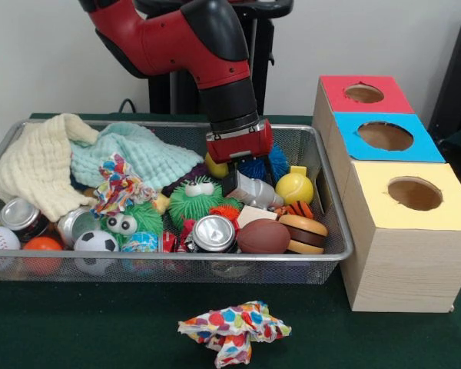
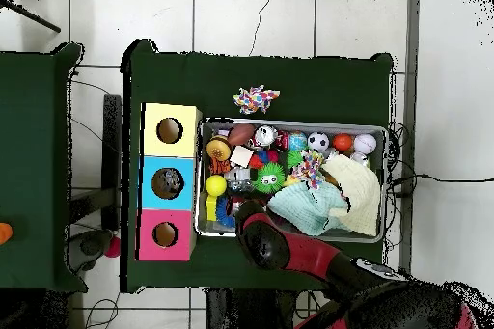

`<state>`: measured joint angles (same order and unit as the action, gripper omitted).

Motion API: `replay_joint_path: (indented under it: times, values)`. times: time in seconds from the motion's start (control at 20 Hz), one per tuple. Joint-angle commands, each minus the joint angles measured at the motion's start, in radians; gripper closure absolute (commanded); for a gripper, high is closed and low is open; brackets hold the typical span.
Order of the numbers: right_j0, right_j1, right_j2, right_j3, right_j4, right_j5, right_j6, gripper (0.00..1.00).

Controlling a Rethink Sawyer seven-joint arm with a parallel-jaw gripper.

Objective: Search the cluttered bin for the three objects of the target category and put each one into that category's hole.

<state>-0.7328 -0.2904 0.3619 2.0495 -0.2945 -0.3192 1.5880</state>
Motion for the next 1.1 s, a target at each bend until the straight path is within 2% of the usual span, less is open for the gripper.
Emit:
replay_joint_path:
  times: [0.05, 0.15, 0.2, 0.3, 0.35, 0.4, 0.6, 1.0, 1.1]
  values:
    - [0.018, 0.043, 0.042, -0.199, -0.006, 0.013, 0.139, 0.00]
    - [0.009, 0.050, 0.054, -0.198, 0.005, 0.026, 0.149, 0.00]
    - [0.003, 0.053, 0.060, -0.196, 0.012, 0.041, 0.152, 1.00]
    - [-0.036, 0.071, 0.099, -0.183, 0.044, 0.093, 0.176, 1.00]
    - [-0.052, 0.082, 0.114, -0.177, 0.041, 0.063, 0.199, 1.00]
    - [-0.059, 0.083, 0.124, -0.176, 0.037, 0.084, 0.189, 1.00]
    - [-0.054, 0.071, 0.121, -0.167, 0.062, 0.109, 0.187, 1.00]
    - [-0.072, -0.008, 0.130, -0.108, 0.103, 0.209, 0.182, 1.00]
    - [-0.084, -0.030, 0.146, -0.088, 0.117, 0.269, 0.173, 1.00]
